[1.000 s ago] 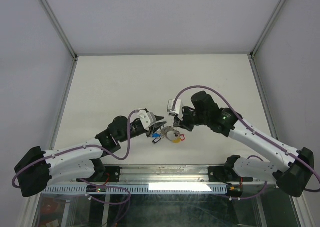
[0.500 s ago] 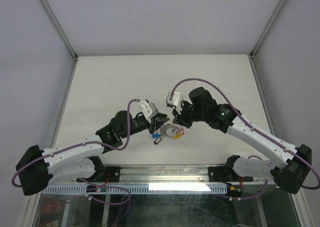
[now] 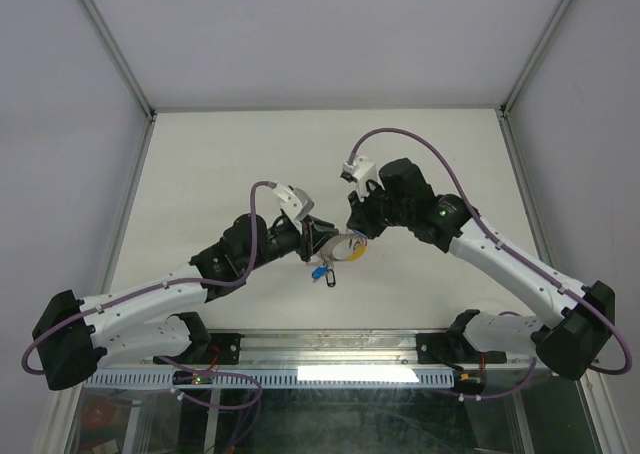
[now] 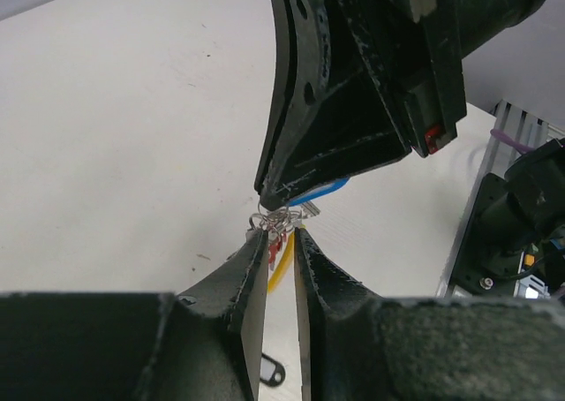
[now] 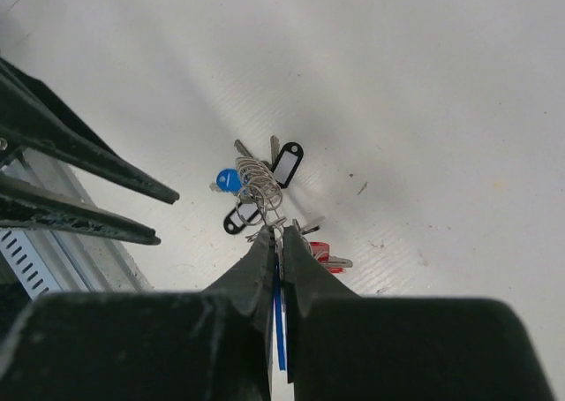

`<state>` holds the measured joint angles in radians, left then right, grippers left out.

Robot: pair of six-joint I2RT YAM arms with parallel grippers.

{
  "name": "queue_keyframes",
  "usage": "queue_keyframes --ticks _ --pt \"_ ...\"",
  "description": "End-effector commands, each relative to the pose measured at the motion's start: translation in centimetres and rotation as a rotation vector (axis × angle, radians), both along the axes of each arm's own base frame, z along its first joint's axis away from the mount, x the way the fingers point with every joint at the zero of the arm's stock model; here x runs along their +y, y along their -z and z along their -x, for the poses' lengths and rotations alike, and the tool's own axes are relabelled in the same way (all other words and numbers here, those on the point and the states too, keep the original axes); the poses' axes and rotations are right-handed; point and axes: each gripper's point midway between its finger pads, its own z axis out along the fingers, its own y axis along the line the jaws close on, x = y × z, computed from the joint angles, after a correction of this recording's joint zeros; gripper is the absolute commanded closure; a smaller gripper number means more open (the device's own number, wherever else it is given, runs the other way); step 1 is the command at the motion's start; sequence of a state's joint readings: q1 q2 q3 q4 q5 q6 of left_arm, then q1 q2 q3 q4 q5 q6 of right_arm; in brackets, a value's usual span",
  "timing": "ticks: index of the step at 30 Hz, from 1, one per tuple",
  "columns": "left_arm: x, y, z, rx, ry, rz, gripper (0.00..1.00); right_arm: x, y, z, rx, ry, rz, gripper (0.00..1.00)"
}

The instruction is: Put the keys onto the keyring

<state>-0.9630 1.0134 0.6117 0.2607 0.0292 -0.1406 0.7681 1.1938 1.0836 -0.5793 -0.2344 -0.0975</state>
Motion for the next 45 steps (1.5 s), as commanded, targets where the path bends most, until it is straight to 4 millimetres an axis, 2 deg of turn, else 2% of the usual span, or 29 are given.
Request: queue_keyframes --ticks 1,13,21,35,45 --pt "-1.0 -3.0 0.4 -0.017 0.034 0.063 0.84 0.5 -4.8 -2.3 -0.055 0.113 -0.148 1.0" --pt "-2.3 -3.1 -0.5 -0.1 0.066 0.007 0.78 -0.4 -7.4 -2.5 -0.056 0.186 -0.242 1.0" --pt "-3.8 -1.6 -0.6 -0.068 0.105 -0.009 0.82 -0.3 -7.5 -2.4 -0.04 0.195 -0.264 1.0" --pt "-4.6 -1.2 -1.7 -0.087 0.085 -0.023 0.83 -0.2 -7.3 -2.0 -0.026 0.181 -0.275 1.0" --pt "-4.3 -0.7 -2.7 -0.097 0.038 -0.056 0.87 -0.1 -7.2 -1.8 -0.022 0.169 -0.277 1.0"
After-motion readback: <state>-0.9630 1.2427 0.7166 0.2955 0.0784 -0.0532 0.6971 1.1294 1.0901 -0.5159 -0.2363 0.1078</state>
